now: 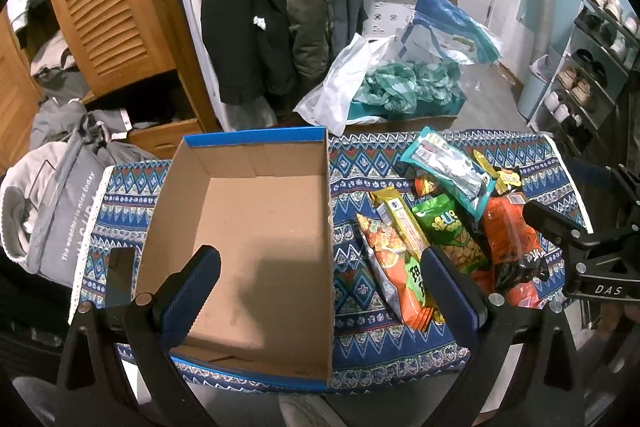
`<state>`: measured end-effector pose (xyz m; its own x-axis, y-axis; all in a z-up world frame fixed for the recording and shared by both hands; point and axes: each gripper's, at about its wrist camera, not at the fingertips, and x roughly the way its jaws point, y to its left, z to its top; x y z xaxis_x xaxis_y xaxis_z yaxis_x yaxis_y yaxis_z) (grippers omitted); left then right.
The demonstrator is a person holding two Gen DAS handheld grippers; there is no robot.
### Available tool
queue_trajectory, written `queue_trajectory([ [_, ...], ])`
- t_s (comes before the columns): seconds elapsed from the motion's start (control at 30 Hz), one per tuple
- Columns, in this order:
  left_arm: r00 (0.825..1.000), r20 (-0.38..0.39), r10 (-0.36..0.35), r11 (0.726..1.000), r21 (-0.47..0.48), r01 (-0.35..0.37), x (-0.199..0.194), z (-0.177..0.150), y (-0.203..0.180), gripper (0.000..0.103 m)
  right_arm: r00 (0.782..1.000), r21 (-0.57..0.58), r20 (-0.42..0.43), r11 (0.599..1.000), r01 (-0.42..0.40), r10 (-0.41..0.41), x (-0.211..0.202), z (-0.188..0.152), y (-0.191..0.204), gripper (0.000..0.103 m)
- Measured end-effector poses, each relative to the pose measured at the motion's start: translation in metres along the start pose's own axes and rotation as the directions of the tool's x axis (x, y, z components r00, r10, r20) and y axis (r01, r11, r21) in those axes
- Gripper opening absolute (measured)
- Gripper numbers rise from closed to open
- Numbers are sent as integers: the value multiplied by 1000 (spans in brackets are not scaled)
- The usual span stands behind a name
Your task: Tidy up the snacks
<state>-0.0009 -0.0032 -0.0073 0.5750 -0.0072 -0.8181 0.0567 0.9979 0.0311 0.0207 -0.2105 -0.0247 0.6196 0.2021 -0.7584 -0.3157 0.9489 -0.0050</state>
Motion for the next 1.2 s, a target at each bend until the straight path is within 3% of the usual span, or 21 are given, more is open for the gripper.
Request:
queue_trajectory([
  [0.93,1000,-5,-4,1000,0,4,2,-4,-2,101,1000,-2,-10,1000,7,-7,-2,2,-2,100],
  [1.2,997,-80,-19,999,-34,16,24,-8,-3,101,1000,10,-19,1000,25,-25,-1,-1,-11,100],
])
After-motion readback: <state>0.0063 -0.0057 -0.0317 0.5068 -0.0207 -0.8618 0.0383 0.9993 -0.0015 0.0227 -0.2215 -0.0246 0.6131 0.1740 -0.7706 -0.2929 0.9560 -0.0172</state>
